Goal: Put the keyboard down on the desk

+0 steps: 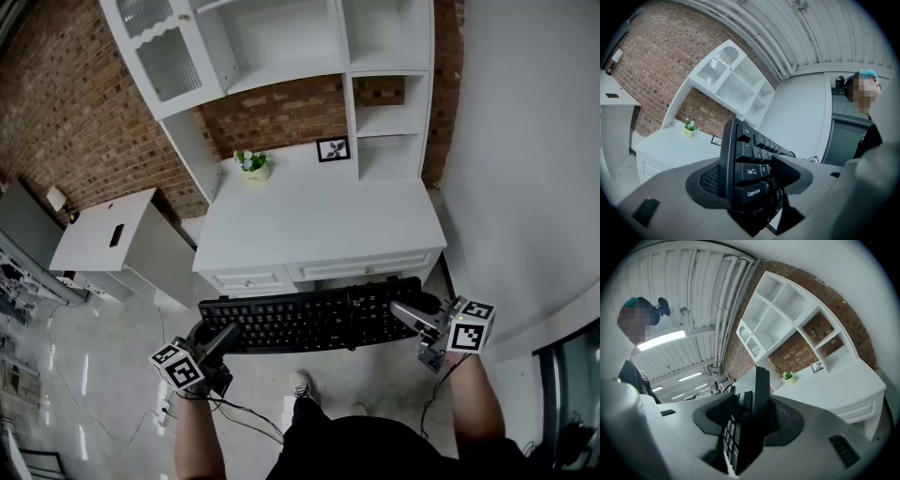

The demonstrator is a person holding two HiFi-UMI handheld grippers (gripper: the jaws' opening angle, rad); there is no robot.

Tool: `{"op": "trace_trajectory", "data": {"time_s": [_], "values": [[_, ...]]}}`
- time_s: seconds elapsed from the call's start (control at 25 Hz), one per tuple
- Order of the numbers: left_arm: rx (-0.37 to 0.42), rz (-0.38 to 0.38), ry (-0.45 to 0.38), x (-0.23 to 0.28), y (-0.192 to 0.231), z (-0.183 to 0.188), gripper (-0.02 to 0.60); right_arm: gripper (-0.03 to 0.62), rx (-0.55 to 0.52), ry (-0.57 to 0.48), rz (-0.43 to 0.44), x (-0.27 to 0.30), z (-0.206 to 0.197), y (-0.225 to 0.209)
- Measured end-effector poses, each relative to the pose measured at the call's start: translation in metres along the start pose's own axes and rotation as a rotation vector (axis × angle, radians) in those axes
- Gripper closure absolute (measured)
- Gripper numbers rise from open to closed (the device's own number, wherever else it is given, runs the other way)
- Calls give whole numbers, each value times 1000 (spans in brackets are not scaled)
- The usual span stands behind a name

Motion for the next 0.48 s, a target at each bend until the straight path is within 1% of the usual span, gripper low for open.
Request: {"op": "trace_trajectory", "data": {"time_s": [0.16,0.48], "values": [[-11,-12,0,5,13,9,265,391,-1,9,-10,12,4,-4],[-22,-33,15,22,61,36,265,391,3,23,-36,57,4,-22]]}}
Point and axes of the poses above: the fingertips, and each gripper's own axes: x forward along the fingers, y to its left, z out of its top, the point moved 7 cm from there along -x, backward along the fingers, and after that the axes turned 15 degrees about -x, right-handed, at the moved point
